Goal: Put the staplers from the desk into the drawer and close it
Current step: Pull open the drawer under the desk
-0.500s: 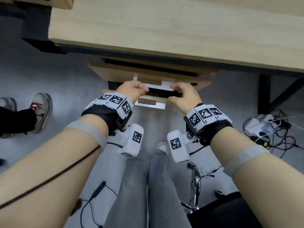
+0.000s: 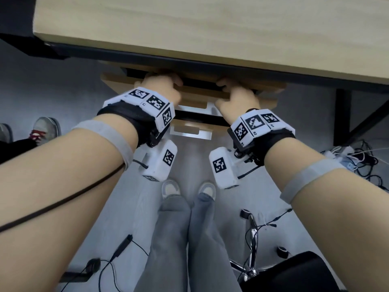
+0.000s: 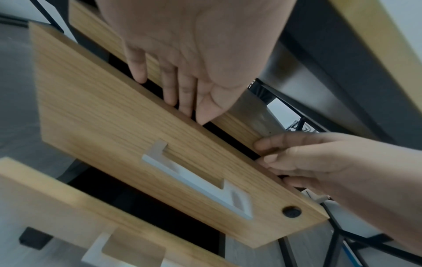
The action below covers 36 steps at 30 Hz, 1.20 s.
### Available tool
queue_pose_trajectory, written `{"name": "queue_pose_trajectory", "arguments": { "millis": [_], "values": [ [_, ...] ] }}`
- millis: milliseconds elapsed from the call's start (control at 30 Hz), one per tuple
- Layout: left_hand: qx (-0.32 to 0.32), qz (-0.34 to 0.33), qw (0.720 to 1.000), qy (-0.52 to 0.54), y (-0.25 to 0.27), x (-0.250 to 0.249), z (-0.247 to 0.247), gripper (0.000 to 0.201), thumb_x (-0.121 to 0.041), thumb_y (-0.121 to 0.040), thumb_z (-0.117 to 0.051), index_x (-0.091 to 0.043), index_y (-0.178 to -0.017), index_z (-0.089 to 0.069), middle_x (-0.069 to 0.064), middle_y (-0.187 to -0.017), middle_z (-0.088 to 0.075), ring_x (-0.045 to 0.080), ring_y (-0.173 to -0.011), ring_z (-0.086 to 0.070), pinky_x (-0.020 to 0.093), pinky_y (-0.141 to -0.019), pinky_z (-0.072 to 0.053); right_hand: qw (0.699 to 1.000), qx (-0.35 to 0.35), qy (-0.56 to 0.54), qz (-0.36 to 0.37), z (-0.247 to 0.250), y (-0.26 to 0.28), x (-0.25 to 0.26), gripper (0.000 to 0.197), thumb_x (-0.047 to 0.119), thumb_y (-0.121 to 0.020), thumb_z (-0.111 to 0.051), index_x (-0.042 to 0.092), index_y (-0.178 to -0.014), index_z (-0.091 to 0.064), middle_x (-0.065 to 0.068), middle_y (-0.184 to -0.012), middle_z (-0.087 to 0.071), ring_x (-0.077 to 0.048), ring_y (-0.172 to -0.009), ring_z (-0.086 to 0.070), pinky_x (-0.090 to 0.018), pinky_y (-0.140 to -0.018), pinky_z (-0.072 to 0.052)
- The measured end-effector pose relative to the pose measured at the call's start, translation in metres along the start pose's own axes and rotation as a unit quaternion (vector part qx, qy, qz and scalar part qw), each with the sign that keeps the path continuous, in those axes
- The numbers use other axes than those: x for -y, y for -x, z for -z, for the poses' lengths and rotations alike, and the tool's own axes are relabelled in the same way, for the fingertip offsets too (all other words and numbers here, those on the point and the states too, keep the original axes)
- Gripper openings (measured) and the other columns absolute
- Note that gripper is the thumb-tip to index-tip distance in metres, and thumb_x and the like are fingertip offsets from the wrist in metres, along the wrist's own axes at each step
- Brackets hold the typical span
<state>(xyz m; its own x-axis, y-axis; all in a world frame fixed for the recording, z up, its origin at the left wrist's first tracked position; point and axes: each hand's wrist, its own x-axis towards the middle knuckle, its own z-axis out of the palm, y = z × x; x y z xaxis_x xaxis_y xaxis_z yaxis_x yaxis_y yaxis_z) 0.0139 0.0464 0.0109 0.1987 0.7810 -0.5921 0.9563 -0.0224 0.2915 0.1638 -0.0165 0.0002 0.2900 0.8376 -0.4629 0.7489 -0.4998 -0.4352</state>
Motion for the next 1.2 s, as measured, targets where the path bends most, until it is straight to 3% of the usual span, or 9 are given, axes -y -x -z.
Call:
{"name": "queue_pose_trajectory", "arguments": {
  "millis": [300, 567, 667, 733, 833, 933, 1033, 1133, 1200],
  "values": [
    [0.044, 0.008, 0.998, 0.04, 0.022, 0.017, -0.01, 0.036, -0.013, -0.077, -0.05, -0.034, -0.102, -0.066, 0.004, -0.119, -0.064, 0.026, -0.106, -0.06, 0.033, -0.091, -0.05, 0.998, 0.059, 0.036, 0.005, -0.007, 0.024, -0.009, 0.036, 0.006, -0.078, -0.056, 0.027, -0.106, -0.064, 0.0, -0.117, -0.064, -0.025, -0.106, -0.06, -0.032, -0.091, -0.049],
    [0.168, 0.091, 0.978, 0.085, 0.053, 0.049, -0.048, 0.023, -0.003, -0.074, -0.062, -0.022, -0.064, -0.07, -0.008, -0.067, -0.067, 0.01, -0.063, -0.058, 0.006, -0.046, -0.041, 0.97, 0.226, 0.087, -0.016, -0.043, 0.063, -0.022, 0.024, 0.006, -0.068, -0.068, 0.028, -0.076, -0.064, 0.001, -0.101, -0.069, -0.023, -0.088, -0.067, -0.03, -0.077, -0.056],
    [0.239, 0.113, 0.963, 0.049, 0.064, 0.068, -0.067, 0.027, -0.011, -0.061, -0.069, -0.037, -0.053, -0.072, -0.023, -0.053, -0.064, 0.014, -0.086, -0.068, 0.017, -0.079, -0.054, 0.941, 0.323, 0.092, -0.035, -0.056, 0.076, -0.029, 0.027, 0.012, -0.069, -0.075, 0.03, -0.062, -0.056, 0.0, -0.097, -0.066, -0.025, -0.094, -0.066, -0.029, -0.077, -0.052],
    [0.286, 0.104, 0.952, 0.029, 0.071, 0.079, -0.081, 0.039, -0.013, -0.056, -0.073, -0.051, -0.054, -0.069, -0.028, -0.064, -0.063, 0.016, -0.099, -0.068, 0.03, -0.096, -0.051, 0.932, 0.35, 0.09, -0.037, -0.066, 0.086, -0.036, 0.028, 0.019, -0.058, -0.083, 0.03, -0.06, -0.058, 0.003, -0.086, -0.065, -0.023, -0.089, -0.068, -0.026, -0.073, -0.052],
    [0.331, 0.127, 0.935, 0.017, 0.087, 0.089, -0.095, 0.041, -0.013, -0.052, -0.075, -0.054, -0.057, -0.068, -0.024, -0.076, -0.064, 0.014, -0.098, -0.068, 0.03, -0.095, -0.052, 0.922, 0.373, 0.093, -0.04, -0.08, 0.105, -0.046, 0.03, 0.026, -0.049, -0.087, 0.03, -0.067, -0.064, 0.008, -0.074, -0.063, -0.018, -0.076, -0.067, -0.023, -0.066, -0.05],
    [0.316, 0.155, 0.933, 0.076, 0.099, 0.089, -0.096, 0.028, -0.023, -0.046, -0.075, -0.042, -0.066, -0.075, -0.015, -0.081, -0.075, 0.006, -0.08, -0.07, 0.02, -0.078, -0.053, 0.927, 0.368, 0.064, -0.046, -0.085, 0.112, -0.047, 0.027, 0.024, -0.058, -0.083, 0.024, -0.082, -0.072, 0.013, -0.065, -0.058, -0.008, -0.062, -0.06, -0.016, -0.06, -0.044],
    [0.302, 0.149, 0.933, 0.132, 0.103, 0.06, -0.072, 0.041, -0.024, -0.066, -0.071, -0.017, -0.107, -0.071, 0.004, -0.11, -0.073, 0.013, -0.086, -0.07, 0.018, -0.071, -0.051, 0.928, 0.365, 0.008, -0.073, -0.071, 0.102, -0.03, 0.017, 0.013, -0.077, -0.071, 0.015, -0.094, -0.071, 0.009, -0.062, -0.055, -0.01, -0.061, -0.055, -0.02, -0.063, -0.045],
    [0.217, 0.108, 0.941, 0.235, 0.091, 0.027, -0.035, 0.033, -0.011, -0.088, -0.053, -0.001, -0.119, -0.061, 0.001, -0.082, -0.074, -0.004, -0.035, -0.054, 0.008, -0.032, -0.038, 0.956, 0.279, -0.058, -0.073, -0.042, 0.09, -0.004, 0.017, 0.009, -0.079, -0.064, 0.012, -0.094, -0.071, 0.004, -0.065, -0.058, -0.011, -0.062, -0.053, -0.023, -0.067, -0.045],
    [0.198, 0.09, 0.93, 0.295, 0.089, 0.011, -0.002, 0.026, -0.017, -0.091, -0.049, -0.01, -0.11, -0.065, -0.004, -0.075, -0.065, 0.0, -0.048, -0.053, 0.013, -0.038, -0.041, 0.964, 0.238, -0.106, -0.059, -0.018, 0.087, 0.013, 0.013, 0.008, -0.078, -0.061, 0.018, -0.079, -0.069, 0.0, -0.07, -0.061, -0.011, -0.061, -0.054, -0.023, -0.067, -0.046]
  ]
}}
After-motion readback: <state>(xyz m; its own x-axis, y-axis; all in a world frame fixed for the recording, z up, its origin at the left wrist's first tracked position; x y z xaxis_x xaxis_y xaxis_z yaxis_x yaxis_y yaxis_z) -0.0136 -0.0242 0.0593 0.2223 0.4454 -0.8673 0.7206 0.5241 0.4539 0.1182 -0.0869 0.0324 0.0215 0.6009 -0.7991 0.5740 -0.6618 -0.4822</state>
